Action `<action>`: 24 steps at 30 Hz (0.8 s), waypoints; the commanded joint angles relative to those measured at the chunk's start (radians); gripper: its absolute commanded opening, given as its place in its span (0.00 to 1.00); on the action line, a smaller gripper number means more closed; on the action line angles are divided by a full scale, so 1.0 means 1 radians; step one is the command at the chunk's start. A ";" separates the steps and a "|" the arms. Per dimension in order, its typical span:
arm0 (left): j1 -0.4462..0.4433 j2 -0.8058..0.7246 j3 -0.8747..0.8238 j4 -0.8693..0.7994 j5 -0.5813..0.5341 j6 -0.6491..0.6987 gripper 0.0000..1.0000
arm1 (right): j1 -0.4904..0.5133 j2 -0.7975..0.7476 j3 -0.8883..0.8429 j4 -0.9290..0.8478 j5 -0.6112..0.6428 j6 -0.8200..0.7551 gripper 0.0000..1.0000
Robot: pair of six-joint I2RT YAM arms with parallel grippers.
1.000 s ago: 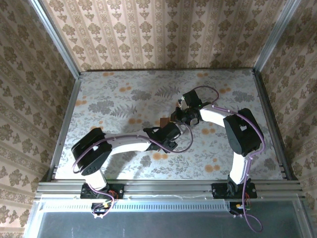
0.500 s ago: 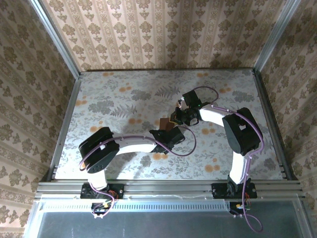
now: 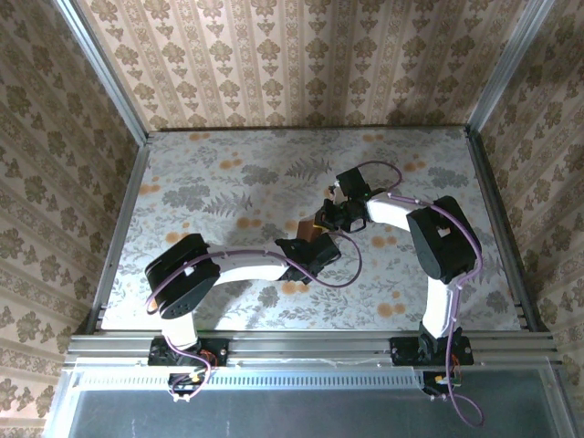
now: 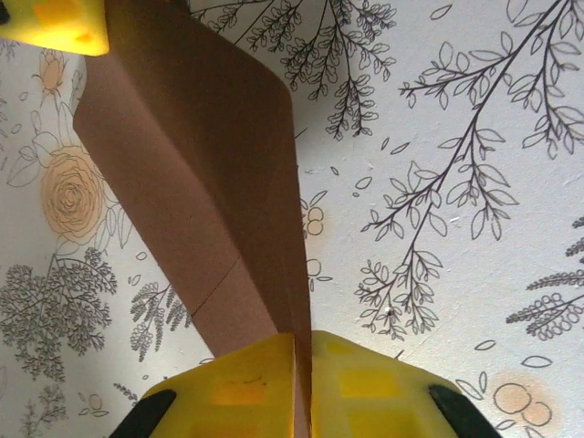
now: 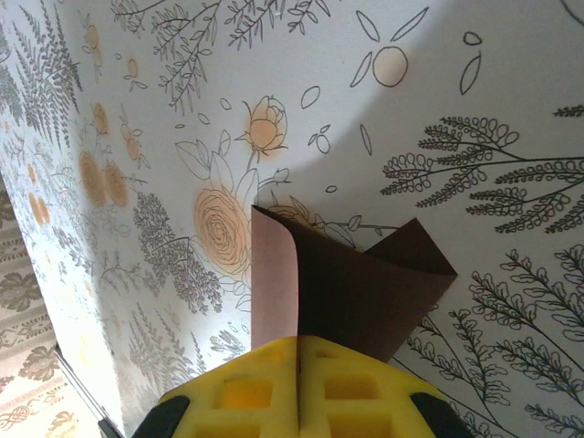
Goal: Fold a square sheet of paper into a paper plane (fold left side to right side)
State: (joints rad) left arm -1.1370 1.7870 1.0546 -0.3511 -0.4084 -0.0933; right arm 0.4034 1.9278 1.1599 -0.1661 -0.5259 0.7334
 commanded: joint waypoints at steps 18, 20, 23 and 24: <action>0.122 -0.127 -0.141 0.163 0.255 -0.103 0.00 | -0.214 -0.195 -0.129 -0.010 0.076 -0.056 0.49; 0.156 -0.146 -0.161 0.191 0.329 -0.126 0.00 | -0.236 -0.231 -0.172 -0.001 0.071 -0.074 0.49; 0.212 -0.166 -0.191 0.249 0.453 -0.175 0.00 | -0.260 -0.279 -0.228 0.005 0.070 -0.105 0.50; 0.236 -0.171 -0.204 0.274 0.497 -0.198 0.00 | -0.263 -0.294 -0.247 0.011 0.068 -0.113 0.51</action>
State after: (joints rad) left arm -0.9409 1.6451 0.8829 -0.1570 -0.0780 -0.2104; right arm 0.1478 1.6825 0.9531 -0.1658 -0.4683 0.6701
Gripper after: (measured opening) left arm 0.049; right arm 0.502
